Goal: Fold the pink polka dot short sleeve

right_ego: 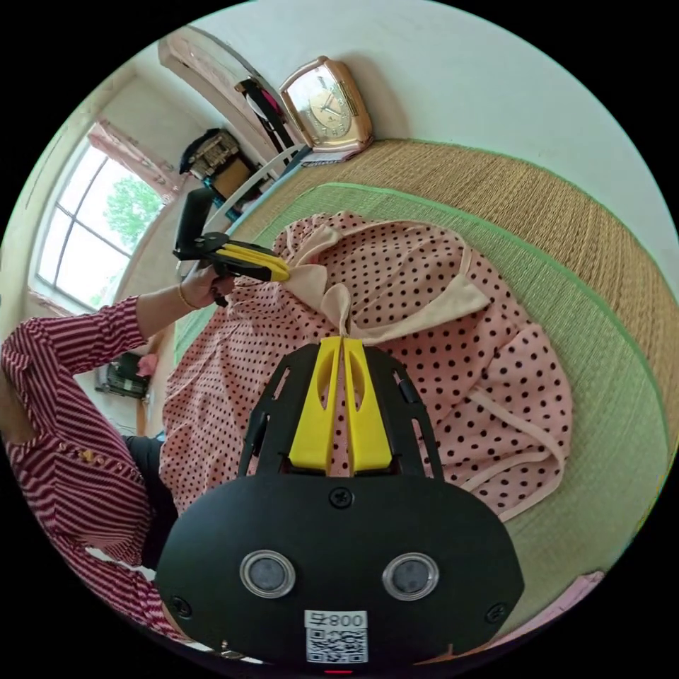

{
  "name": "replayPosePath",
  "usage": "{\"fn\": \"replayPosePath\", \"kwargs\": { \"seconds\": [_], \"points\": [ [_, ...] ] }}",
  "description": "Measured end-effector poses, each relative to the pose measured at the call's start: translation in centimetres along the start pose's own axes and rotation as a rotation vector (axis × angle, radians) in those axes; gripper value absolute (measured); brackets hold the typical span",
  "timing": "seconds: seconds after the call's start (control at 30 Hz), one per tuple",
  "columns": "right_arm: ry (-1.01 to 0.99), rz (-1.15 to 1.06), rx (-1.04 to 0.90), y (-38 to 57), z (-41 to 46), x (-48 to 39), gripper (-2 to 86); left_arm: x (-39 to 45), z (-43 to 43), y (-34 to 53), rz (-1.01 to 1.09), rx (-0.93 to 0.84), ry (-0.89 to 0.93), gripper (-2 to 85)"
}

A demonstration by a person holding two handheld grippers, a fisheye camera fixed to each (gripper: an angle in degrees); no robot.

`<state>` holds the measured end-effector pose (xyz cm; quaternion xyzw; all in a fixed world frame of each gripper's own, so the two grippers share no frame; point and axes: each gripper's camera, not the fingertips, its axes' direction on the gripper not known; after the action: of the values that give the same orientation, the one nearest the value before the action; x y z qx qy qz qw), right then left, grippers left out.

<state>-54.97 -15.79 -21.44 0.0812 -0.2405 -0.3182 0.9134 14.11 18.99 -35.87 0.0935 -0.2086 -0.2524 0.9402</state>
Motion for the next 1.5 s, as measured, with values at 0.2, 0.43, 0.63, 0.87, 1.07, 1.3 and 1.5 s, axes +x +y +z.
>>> {"fn": "replayPosePath", "kwargs": {
  "seconds": [0.2,0.43,0.63,0.87,1.07,1.3,1.5],
  "points": [
    [-0.116,0.009,-0.002,2.4,0.2,2.6,0.2,-0.3,-2.7,0.1,0.005,0.056,0.039,4.9],
    [-0.142,0.03,0.11,2.4,-1.2,4.4,0.1,-0.1,-3.9,-2.5,0.009,0.075,0.031,6.6],
    [-0.168,0.055,0.05,1.5,3.2,5.5,0.1,-0.5,-3.7,-2.7,-0.002,-0.01,0.073,2.2],
    [-0.155,0.098,-0.011,3.1,8.1,6.9,0.1,0.6,-5.0,0.2,0.053,-0.078,0.134,1.2],
    [-0.162,0.119,0.0,4.3,9.8,8.0,0.0,-0.4,-7.4,-0.8,-0.028,0.058,0.115,6.5],
    [-0.151,0.127,0.009,5.9,11.8,8.8,0.1,0.0,-5.9,-3.9,0.012,-0.059,0.003,7.2],
    [-0.165,0.14,0.032,7.8,13.2,9.6,0.1,1.1,-6.5,-3.0,0.026,-0.047,0.043,1.9]
  ]
}}
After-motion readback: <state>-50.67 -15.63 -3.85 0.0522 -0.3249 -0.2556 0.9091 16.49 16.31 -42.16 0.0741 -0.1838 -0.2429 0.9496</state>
